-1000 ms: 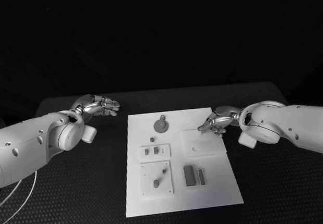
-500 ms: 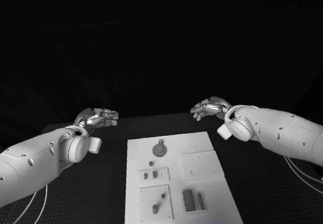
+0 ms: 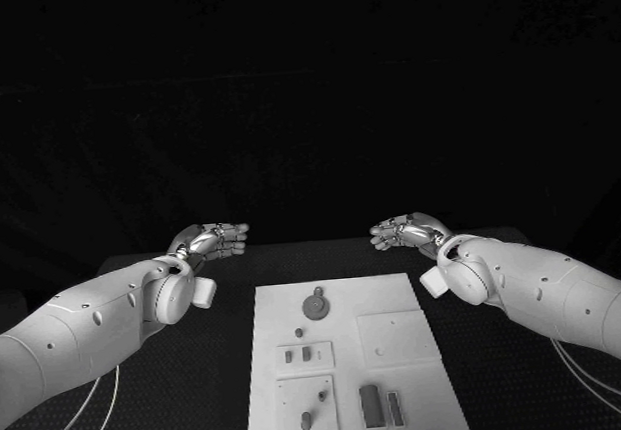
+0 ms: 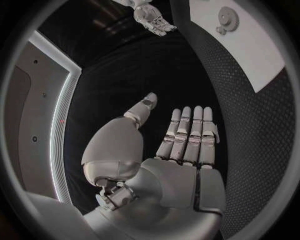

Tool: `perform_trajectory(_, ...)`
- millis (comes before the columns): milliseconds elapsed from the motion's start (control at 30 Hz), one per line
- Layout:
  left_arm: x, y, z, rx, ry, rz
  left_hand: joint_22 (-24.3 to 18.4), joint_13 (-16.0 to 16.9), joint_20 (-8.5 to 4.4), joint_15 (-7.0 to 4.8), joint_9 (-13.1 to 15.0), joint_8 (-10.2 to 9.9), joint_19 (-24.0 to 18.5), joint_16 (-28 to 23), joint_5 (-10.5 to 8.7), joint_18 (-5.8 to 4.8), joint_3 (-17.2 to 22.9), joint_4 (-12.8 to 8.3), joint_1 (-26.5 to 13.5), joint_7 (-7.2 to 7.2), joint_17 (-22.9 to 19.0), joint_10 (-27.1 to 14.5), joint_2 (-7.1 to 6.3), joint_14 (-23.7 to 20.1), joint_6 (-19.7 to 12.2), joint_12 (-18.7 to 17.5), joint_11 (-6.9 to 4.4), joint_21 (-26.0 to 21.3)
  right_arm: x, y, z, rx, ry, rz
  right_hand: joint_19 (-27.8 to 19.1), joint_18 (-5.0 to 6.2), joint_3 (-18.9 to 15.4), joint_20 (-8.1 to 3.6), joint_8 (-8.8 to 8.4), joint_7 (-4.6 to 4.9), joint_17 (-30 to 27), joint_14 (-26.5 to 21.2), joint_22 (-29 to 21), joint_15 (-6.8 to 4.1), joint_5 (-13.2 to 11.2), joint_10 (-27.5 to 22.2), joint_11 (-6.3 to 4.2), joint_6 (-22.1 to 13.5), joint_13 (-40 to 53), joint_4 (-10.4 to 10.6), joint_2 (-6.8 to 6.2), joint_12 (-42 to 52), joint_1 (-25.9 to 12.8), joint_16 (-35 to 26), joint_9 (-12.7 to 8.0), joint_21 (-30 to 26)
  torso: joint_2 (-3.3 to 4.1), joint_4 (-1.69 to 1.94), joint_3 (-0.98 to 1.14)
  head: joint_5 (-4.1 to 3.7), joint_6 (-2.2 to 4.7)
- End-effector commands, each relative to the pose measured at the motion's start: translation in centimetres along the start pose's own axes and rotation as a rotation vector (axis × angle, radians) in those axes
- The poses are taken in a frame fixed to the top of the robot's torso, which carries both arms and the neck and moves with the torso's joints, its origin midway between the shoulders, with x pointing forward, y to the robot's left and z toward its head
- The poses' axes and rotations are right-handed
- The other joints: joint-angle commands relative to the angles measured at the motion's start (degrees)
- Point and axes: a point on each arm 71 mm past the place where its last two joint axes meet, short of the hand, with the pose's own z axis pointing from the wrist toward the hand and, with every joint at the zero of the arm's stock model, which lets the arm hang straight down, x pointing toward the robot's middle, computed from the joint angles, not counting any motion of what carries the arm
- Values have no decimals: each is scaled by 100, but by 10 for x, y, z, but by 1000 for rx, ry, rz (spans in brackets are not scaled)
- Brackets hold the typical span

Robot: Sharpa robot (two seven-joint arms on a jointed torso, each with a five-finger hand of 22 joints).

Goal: Assemble the parts on the task board

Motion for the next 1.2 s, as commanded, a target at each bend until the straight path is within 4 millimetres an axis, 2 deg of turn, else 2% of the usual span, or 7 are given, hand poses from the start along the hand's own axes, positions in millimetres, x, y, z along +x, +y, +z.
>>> perform_trajectory(33,0,0,0,2,-2,-1,-3875,-718,-407,-831,-2351,-1519,-3914,-1226,-286,-86,-2460,1356,-5311,-782,-3047,-5036,333,-4031,-3982,-361,-760,-357,0,2,0,-3,-3,-1,-2316,-727,-3489,-1142,-1283,-1021,-2096,-3953,-1926,-943,-291,-5122,-865,-4023,-1438,1251,217,-931,-4736,-2433,-2918,-1603,-9,-3,-7,-5,-8)
perform_trajectory(67,1,0,-1,3,-4,-2,-3875,-718,-407,-831,-2351,-1519,-3914,-1226,-286,-86,-2460,1356,-5311,-782,-3047,-5036,333,-4031,-3982,-361,-760,-357,1,2,0,-6,-5,2,-2316,-727,-3489,-1142,-1283,-1021,-2096,-3953,-2075,-943,-291,-5122,-865,-4023,-1438,1251,217,-931,-4736,-2433,-2918,-1603,-24,-7,-4,-2,-8)
perform_trajectory(100,2,1,-2,5,-5,-5,-3875,-718,-407,-831,-2351,-1519,-3914,-1226,-286,-86,-2460,1356,-5311,-782,-3047,-5036,333,-4031,-3982,-361,-760,-357,1,3,0,-9,-8,5,-2316,-727,-3489,-1142,-1283,-1021,-2096,-3953,-6141,-943,-291,-5122,-865,-4023,-1438,1251,217,-931,-4736,-2433,-2918,-1603,-45,-12,0,3,-9)
perform_trajectory(200,8,3,-5,12,-13,-15,-3875,-718,-407,-831,-2351,-1519,-3914,-1226,-286,-86,-2460,1356,-5311,-782,-3047,-5036,333,-4031,-3982,-361,-760,-357,5,5,-2,-23,-21,22,-2316,-727,-3489,-1142,-1283,-1021,-2096,-3953,-6141,-943,-291,-5122,-865,-4023,-1438,1251,217,-931,-4736,-2433,-2918,-1603,-143,-37,16,24,-11)
perform_trajectory(567,55,13,-43,69,-93,-101,-3875,-718,-407,-831,-2351,-1519,-3914,-1226,-286,-86,-2460,1356,-5311,-782,-3047,-5036,333,-4031,-3982,-361,-760,-357,41,21,-30,-101,-144,169,-2316,-727,-3489,-1142,-1283,-1021,-2096,-3953,-6141,-943,-291,-5122,-865,-4023,-1438,1251,217,-931,-4736,-2433,-2918,-1603,-709,-178,111,149,-26)
perform_trajectory(900,92,7,-90,108,-173,-158,-3875,-718,-407,-831,-2351,-1519,-3914,-1226,-286,-86,-2460,1356,-5311,-782,-3047,-5036,333,-4031,-3982,-361,-760,-357,76,37,-73,-94,-266,300,-2316,-727,-3489,-1142,-1283,-1021,-2096,-3953,-6141,-943,-291,-5122,-865,-4023,-1438,1251,217,-931,-4736,-2433,-2918,-1603,-747,-188,117,158,-26)
perform_trajectory(1200,101,4,-105,116,-195,-169,-3875,-718,-407,-831,-2351,-1519,-3914,-1226,-286,-86,-2460,1356,-5311,-782,-3047,-5036,333,-4031,-3982,-361,-760,-357,90,44,-94,-67,-311,341,-2316,-727,-3489,-1142,-1283,-1021,-2096,-3953,-6141,-943,-291,-5122,-865,-4023,-1438,1251,217,-931,-4736,-2433,-2918,-1603,-747,-188,117,158,-26)
